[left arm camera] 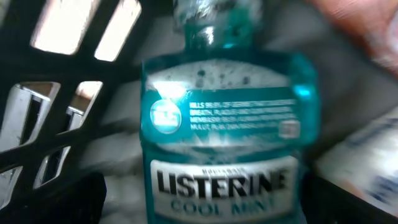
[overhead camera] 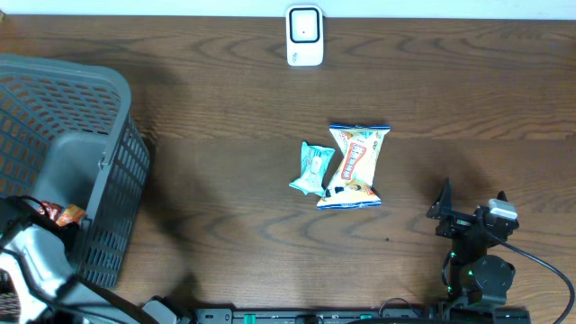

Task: Scan the item barcode
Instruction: 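Grasp the Listerine Cool Mint bottle in the basket with the left gripper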

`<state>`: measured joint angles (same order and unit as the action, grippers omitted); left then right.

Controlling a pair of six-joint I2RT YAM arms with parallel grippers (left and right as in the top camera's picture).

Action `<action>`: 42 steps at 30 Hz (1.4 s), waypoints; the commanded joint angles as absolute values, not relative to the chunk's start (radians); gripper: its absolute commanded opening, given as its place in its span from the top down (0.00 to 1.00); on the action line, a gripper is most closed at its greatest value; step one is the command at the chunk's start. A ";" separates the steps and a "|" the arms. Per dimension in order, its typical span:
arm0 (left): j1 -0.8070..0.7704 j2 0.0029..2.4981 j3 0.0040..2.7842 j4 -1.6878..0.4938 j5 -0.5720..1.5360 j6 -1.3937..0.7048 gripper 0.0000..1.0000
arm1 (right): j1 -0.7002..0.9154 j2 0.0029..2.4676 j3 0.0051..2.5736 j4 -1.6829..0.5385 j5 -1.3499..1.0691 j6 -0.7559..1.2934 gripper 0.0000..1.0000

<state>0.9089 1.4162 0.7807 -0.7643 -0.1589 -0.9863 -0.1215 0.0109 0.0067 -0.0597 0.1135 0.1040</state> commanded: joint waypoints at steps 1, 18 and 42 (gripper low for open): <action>0.915 1.496 0.774 -0.768 -0.161 -0.970 0.02 | -0.130 0.007 0.006 -0.064 0.125 0.118 0.01; 0.915 1.591 0.792 -0.757 -0.049 -0.884 0.64 | -0.130 0.007 0.006 -0.064 0.125 0.118 0.01; 0.915 0.899 0.941 -0.551 0.339 -0.951 0.70 | -0.130 0.007 0.006 -0.064 0.125 0.119 0.01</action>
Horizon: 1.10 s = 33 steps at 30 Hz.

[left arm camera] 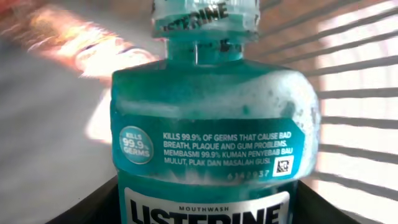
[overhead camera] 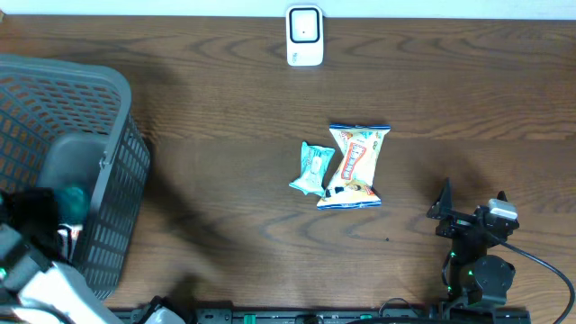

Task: Scan the item barcode
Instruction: 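Grasp the Listerine Cool Mint bottle in the basket with the left gripper, then carry the Listerine bottle toward the scanner and stand it upright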

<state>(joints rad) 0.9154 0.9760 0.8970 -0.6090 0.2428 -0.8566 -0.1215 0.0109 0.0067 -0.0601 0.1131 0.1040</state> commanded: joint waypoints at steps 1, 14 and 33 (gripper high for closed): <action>0.915 0.871 0.941 -0.505 0.371 -0.985 0.69 | -0.130 0.007 0.006 -0.064 0.125 0.118 0.01; 0.743 0.739 0.941 0.005 0.857 -1.303 0.69 | -0.130 0.007 0.006 -0.064 0.125 0.118 0.01; -0.278 0.981 0.940 -0.525 0.215 -0.620 0.69 | -0.130 0.007 0.006 -0.064 0.125 0.118 0.01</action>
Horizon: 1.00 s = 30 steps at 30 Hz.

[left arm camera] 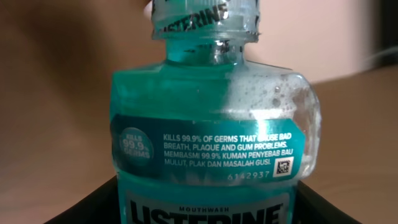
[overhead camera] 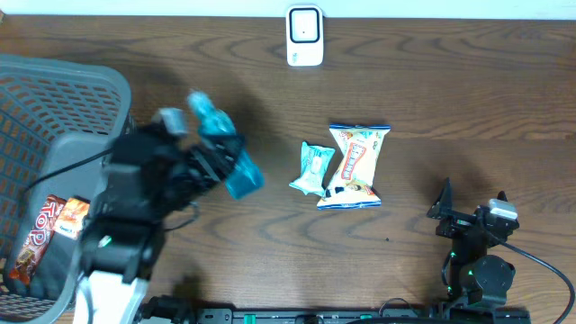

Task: Scan the item barcode
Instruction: 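Carry the Listerine bottle toward the scanner and stand it upright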

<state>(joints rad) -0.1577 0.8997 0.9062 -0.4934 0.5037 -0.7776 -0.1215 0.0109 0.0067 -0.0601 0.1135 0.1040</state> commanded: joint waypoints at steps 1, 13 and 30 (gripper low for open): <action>-0.321 1.019 0.940 -0.537 0.159 -0.620 0.69 | -0.130 0.007 0.006 -0.064 0.125 0.118 0.01; -0.577 1.528 0.940 -0.472 -0.064 -0.558 0.69 | -0.130 0.007 0.006 -0.064 0.125 0.119 0.01; -0.646 1.570 1.049 -0.535 -0.162 -0.515 0.05 | -0.130 0.007 0.006 -0.064 0.125 0.119 0.01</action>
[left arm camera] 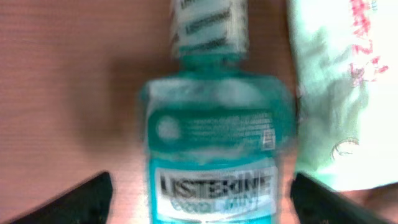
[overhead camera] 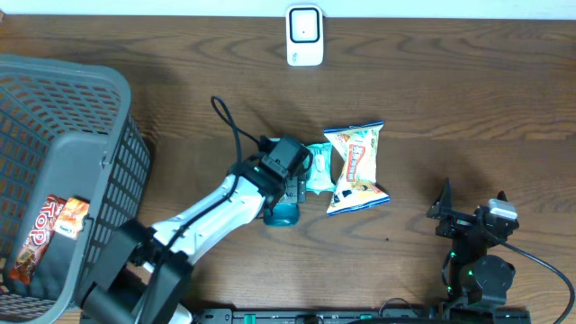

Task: Scan the item barcode
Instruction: 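Carry the Listerine bottle toward the scanner and stand it upright, then return the left gripper to the basket and grasp the orange box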

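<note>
The teal Listerine mouthwash bottle (left arm camera: pixel 214 155) lies on the wooden table, label up, cap pointing away from the wrist camera. In the overhead view only its teal end (overhead camera: pixel 283 214) shows from under my left gripper (overhead camera: pixel 286 184). That gripper (left arm camera: pixel 205 199) is open, its dark fingers (left arm camera: pixel 93 199) spread wide on either side of the bottle and not touching it. The white barcode scanner (overhead camera: pixel 304 36) stands at the far edge of the table. My right gripper (overhead camera: pixel 470 211) rests open at the near right.
A small teal snack pack (overhead camera: pixel 317 169) lies right beside the bottle, with a larger orange-and-white chip bag (overhead camera: pixel 357 168) touching it. The grey mesh basket (overhead camera: pixel 99 153) at the left holds a chocolate bar (overhead camera: pixel 40 236) and an orange wrapper (overhead camera: pixel 70 214).
My left gripper held the bottle in the air left of the snacks. Now the bottle lies on the table against the small teal pack, and the gripper is open. The chip bag has turned slightly.
My left gripper was down in the basket over the bottle. Then it was shut on the bottle inside the basket. Then it held it above the table between basket and snacks. Now the bottle lies beside the snacks, let go. The right arm stayed put.
</note>
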`<state>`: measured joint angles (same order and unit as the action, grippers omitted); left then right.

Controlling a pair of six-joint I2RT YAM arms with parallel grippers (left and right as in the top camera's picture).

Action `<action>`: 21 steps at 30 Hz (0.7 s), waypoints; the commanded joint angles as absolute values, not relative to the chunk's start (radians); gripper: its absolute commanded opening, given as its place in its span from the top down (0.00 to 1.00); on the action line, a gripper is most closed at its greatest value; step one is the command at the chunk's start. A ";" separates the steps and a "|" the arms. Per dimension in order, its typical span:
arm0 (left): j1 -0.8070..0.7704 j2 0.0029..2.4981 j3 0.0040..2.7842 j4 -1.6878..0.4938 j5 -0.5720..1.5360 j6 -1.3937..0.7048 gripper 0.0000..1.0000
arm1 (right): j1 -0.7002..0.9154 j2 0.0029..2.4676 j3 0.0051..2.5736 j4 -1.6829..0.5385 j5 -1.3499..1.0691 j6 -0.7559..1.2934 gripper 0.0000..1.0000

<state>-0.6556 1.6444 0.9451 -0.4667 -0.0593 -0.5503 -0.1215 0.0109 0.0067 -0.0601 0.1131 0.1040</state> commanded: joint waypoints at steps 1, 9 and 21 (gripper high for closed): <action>-0.645 1.549 1.099 -0.600 -0.189 -0.498 0.03 | -0.130 0.007 0.006 -0.064 0.125 0.119 0.01; -0.629 1.366 1.567 -0.921 -0.532 -0.426 0.02 | -0.130 0.007 0.006 -0.064 0.125 0.118 0.01; -0.145 1.108 1.666 -1.203 -0.859 -0.904 0.02 | -0.130 0.007 0.006 -0.064 0.125 0.118 0.01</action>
